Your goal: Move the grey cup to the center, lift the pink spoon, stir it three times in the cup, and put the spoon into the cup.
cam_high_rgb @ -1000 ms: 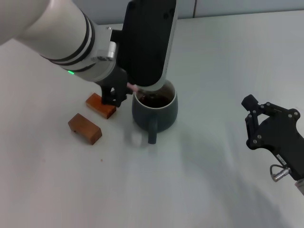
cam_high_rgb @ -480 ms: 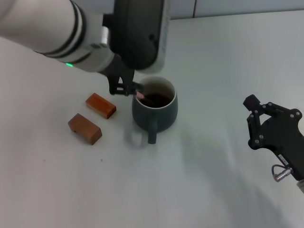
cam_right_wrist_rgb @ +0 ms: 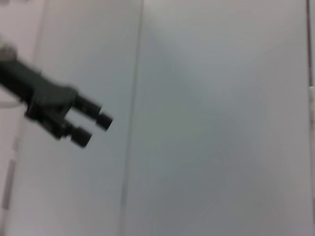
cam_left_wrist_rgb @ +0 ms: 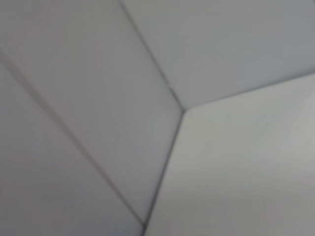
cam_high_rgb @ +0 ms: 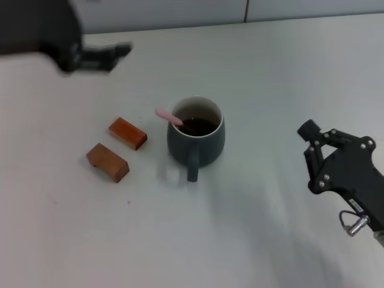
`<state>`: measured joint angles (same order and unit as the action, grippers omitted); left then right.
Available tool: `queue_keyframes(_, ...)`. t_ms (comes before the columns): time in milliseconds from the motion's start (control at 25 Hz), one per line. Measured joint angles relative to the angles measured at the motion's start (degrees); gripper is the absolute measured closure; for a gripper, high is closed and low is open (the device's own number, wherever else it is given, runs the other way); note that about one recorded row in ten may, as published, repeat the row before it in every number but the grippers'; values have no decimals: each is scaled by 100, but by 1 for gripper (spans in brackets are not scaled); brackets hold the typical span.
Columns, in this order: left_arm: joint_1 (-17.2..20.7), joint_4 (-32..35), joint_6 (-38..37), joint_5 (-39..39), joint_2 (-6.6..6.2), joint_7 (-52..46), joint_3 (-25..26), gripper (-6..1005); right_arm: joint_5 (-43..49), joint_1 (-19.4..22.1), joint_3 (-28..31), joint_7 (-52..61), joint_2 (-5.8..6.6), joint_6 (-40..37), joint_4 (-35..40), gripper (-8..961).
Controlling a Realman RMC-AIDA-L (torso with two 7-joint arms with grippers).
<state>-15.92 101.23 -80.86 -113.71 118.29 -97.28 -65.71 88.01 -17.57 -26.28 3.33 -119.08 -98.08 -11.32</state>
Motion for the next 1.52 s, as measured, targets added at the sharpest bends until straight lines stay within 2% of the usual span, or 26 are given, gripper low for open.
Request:
queue_keyframes(40, 450, -274, 26, 393, 7, 455, 28, 216, 126, -17, -8, 321, 7, 17, 93, 949)
queue_keyframes(120, 766, -510, 44, 715, 13, 803, 3, 194, 415, -41, -77, 1003, 15, 88, 398, 938)
queue_keyframes(160, 1074, -812, 32, 1035, 14, 1146, -96, 184, 616, -56, -150, 1503, 15, 140, 639, 933)
queue_keyframes(240, 1363, -1192, 6, 1336, 12, 1501, -256, 162, 855, -82, -250, 2102, 16, 218, 956, 923)
queue_keyframes(320, 1592, -1639, -1, 1626, 12, 1854, -460, 149, 1166, -128, -415, 2893, 0, 340, 1478, 913)
queue_keyframes(400, 1747, -2168, -17, 1962, 16, 2224, -658, 146, 1248, -144, -471, 3079, -9, 370, 1633, 902)
queue_keyframes(440, 1768, -2476, -37, 2118, 17, 2374, -739, 145, 1340, -164, -532, 3321, -14, 414, 1775, 897)
queue_keyframes(520, 1739, -3019, -108, 2327, 16, 2573, -841, 143, 1503, -226, -724, 3844, -25, 477, 2136, 818)
queue_keyframes(680, 1527, -3892, -217, 2407, 27, 2735, -975, 143, 1521, -233, -843, 3984, -38, 449, 2298, 660)
queue_keyframes(840, 1319, -4508, -162, 2498, 48, 2991, -1158, 142, 1533, -283, -1002, 4000, -34, 464, 2341, 501)
queue_keyframes(1120, 1025, -4985, -115, 2648, 48, 3105, -1155, 142, 1540, -339, -1176, 4013, -40, 551, 2354, 268)
queue_keyframes(1160, 993, -5005, -105, 2652, 48, 3106, -1150, 142, 1541, -346, -1183, 4021, -41, 601, 2349, 100)
queue_keyframes(1520, 1025, -5049, 205, 2886, 54, 3108, -1179, 143, 1472, -302, -972, 4069, -45, 738, 2369, 104)
